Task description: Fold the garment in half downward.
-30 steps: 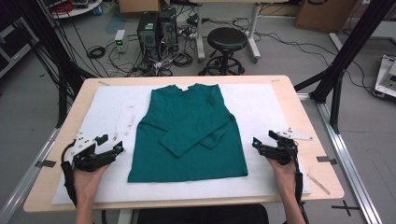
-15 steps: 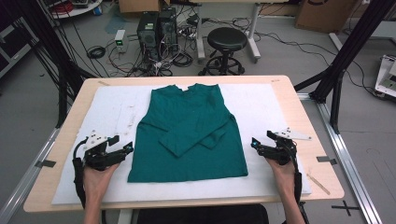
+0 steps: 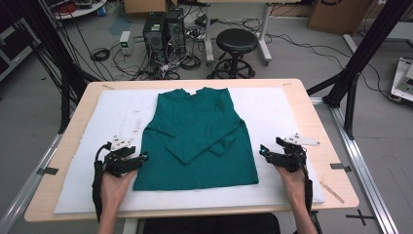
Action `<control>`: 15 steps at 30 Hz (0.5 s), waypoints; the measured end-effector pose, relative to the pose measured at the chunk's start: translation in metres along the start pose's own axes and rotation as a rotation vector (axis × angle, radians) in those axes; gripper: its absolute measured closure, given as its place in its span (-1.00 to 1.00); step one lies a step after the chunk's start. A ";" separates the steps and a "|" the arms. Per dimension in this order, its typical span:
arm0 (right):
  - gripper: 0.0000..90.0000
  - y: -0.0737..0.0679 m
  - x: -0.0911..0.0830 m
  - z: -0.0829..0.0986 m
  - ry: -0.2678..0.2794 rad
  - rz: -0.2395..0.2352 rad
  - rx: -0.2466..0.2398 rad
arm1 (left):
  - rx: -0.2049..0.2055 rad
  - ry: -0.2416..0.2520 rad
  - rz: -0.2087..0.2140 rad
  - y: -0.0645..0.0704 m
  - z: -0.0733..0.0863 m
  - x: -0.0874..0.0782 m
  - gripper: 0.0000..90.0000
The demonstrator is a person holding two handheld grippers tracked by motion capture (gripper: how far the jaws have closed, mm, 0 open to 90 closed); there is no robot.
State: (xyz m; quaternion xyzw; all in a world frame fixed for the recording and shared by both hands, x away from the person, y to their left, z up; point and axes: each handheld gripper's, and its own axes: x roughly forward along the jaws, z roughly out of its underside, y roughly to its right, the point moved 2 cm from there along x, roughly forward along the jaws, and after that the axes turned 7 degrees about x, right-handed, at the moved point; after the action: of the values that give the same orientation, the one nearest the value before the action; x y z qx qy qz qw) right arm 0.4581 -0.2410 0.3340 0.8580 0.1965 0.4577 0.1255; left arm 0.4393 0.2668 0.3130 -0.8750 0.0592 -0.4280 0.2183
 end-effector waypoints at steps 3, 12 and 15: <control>-0.43 -0.004 0.003 -0.001 -0.017 0.006 -0.007 | -0.011 -0.023 -0.008 0.000 -0.001 0.006 0.06; -0.43 -0.006 0.005 -0.001 -0.036 0.012 -0.011 | -0.007 -0.067 -0.018 0.003 0.000 0.015 0.18; -0.43 -0.006 0.006 -0.001 -0.037 0.011 -0.012 | 0.001 -0.058 -0.007 0.005 0.000 0.015 0.29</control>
State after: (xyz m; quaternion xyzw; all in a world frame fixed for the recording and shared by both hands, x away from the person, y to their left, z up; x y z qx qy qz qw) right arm 0.4590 -0.2327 0.3362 0.8666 0.1869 0.4435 0.1317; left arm 0.4492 0.2582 0.3222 -0.8871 0.0495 -0.4032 0.2191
